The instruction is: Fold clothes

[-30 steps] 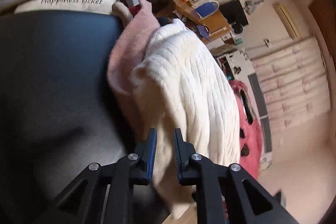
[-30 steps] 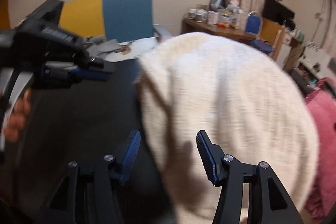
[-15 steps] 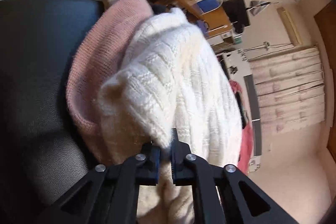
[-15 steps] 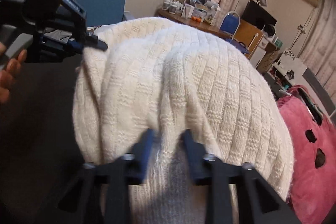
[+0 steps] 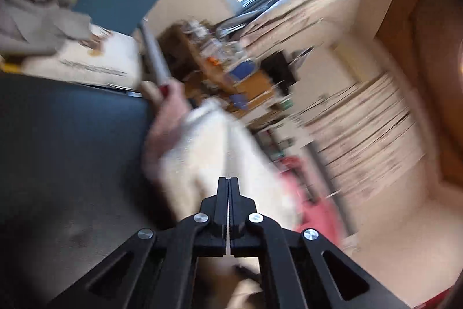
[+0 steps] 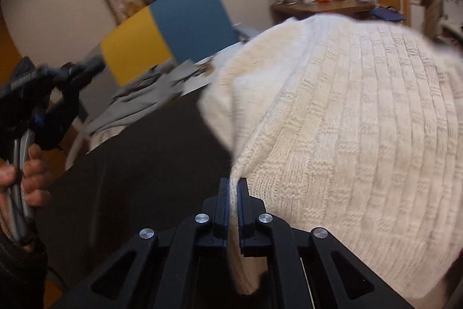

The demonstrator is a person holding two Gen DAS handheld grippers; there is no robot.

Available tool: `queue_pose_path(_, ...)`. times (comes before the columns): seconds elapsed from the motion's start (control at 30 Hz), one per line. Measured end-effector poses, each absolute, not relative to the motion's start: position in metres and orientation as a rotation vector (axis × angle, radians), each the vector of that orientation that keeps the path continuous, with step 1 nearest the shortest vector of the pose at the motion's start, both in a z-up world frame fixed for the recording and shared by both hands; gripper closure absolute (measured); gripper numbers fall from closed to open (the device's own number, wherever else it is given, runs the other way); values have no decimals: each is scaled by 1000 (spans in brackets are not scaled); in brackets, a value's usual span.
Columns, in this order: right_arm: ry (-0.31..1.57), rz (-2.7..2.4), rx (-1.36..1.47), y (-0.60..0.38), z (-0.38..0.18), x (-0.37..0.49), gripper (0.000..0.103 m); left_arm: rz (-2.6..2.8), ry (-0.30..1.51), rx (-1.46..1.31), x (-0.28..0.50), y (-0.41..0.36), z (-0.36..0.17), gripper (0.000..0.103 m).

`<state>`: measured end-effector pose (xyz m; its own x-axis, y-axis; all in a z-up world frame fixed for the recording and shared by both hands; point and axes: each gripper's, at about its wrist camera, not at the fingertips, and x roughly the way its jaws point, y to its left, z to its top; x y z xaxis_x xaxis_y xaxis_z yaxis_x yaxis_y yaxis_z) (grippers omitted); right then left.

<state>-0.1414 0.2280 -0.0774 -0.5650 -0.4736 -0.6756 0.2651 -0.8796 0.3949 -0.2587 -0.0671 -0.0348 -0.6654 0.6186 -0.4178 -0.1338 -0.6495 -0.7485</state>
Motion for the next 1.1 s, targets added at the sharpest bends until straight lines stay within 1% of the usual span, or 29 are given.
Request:
queue_pose_path(0.13, -457, -2306, 1157, 205, -79, -121, 98, 2304, -975, -1081, -242, -78, -69, 103)
queue_pose_path(0.17, -486, -2263, 1161, 198, -82, -115, 98, 2284, -989, -1111, -240, -78, -80, 102)
queue_pose_path(0.2, -488, -2218, 1171, 186, -85, -105, 98, 2231, -1043, -1134, -234, -79, -93, 102)
queue_pose_path(0.23, -479, -2172, 1184, 172, -90, -92, 98, 2206, -1066, -1153, -230, -79, -103, 102)
queue_pose_path(0.37, -389, -1995, 1255, 113, -116, -59, 98, 2244, -1016, -1211, -212, -82, -116, 100)
queue_pose_path(0.5, -246, -1893, 1309, 62, -137, -32, 96, 2302, -1004, -1227, -193, -102, -115, 98)
queue_pose_path(0.57, -224, -1878, 1333, 56, -138, -29, 94, 2332, -989, -1233, -180, -112, -113, 95)
queue_pose_path(0.63, -289, -1891, 1337, 69, -132, -32, 84, 2352, -973, -1239, -168, -119, -112, 91)
queue_pose_path(0.67, -333, -1913, 1327, 82, -127, -34, 81, 2356, -962, -1243, -162, -121, -113, 91)
queue_pose_path(0.7, -374, -1964, 1301, 98, -119, -35, 75, 2355, -952, -1250, -154, -121, -116, 91)
queue_pose_path(0.73, -423, -2040, 1283, 120, -113, -35, 66, 2353, -942, -1257, -147, -122, -120, 91)
queue_pose_path(0.77, -478, -2121, 1269, 143, -107, -36, 60, 2347, -932, -1267, -144, -119, -124, 91)
queue_pose_path(0.8, -534, -2202, 1253, 166, -101, -36, 46, 2340, -921, -1278, -140, -116, -128, 91)
queue_pose_path(0.83, -591, -2282, 1234, 189, -95, -36, 37, 2333, -911, -1288, -137, -114, -133, 91)
queue_pose_path(0.9, -708, -2440, 1187, 235, -84, -36, 36, 2329, -914, -1309, -133, -111, -145, 91)
queue_pose_path(0.93, -739, -2475, 1179, 245, -84, -38, 36, 2326, -916, -1319, -132, -109, -151, 91)
queue_pose_path(1.1, -830, -2558, 1172, 268, -95, -54, 36, 2374, -984, -1352, -134, -126, -162, 90)
